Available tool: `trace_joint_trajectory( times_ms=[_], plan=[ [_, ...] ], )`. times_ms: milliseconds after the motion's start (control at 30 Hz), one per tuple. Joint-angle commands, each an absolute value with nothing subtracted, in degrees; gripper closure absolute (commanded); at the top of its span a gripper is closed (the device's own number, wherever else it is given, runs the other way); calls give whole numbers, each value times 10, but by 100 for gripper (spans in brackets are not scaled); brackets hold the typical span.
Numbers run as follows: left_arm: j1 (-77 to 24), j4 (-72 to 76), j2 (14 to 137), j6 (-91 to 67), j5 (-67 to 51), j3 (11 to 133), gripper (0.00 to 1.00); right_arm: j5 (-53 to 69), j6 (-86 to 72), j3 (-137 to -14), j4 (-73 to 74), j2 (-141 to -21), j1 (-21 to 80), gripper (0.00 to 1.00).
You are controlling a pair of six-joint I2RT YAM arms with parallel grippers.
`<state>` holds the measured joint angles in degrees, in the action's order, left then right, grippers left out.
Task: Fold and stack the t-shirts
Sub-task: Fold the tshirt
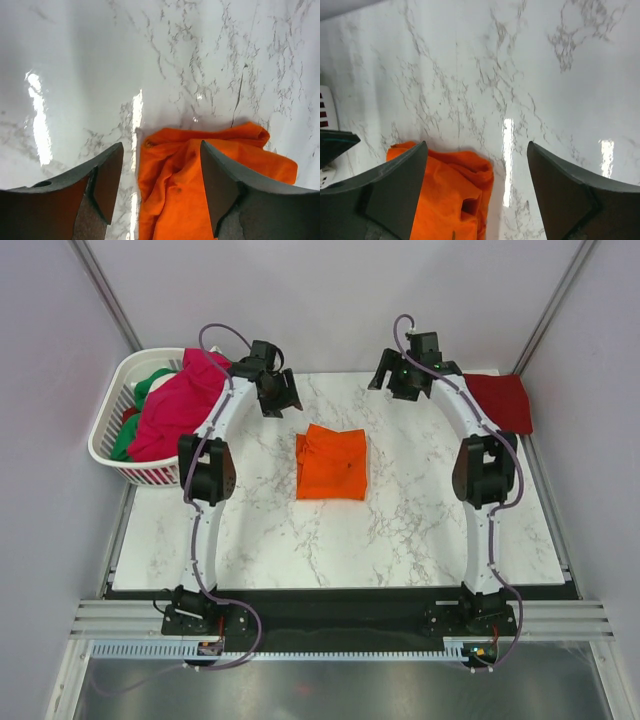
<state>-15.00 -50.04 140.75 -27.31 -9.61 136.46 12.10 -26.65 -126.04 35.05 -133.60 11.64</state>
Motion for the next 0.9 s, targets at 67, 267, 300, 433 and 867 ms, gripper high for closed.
trace_joint_trajectory(
  times_ms=[67,267,300,433,867],
  plan=[
    [-179,-498,1238,-256,-71,1251,36,202,-239,-1094,280,-1180,123,26],
    [-229,-463,1193,-255,-105,1162,46,374,-317,-879,83,-1127,124,100],
    [-234,-458,1197,-257,-109,1162,47,398,-322,-877,76,-1144,127,100],
    [-244,-454,1237,-272,-126,1176,50,432,-329,-896,76,-1188,131,100],
    [-231,-441,1408,-284,-69,1296,52,425,-327,-1022,96,-1384,113,100]
  ],
)
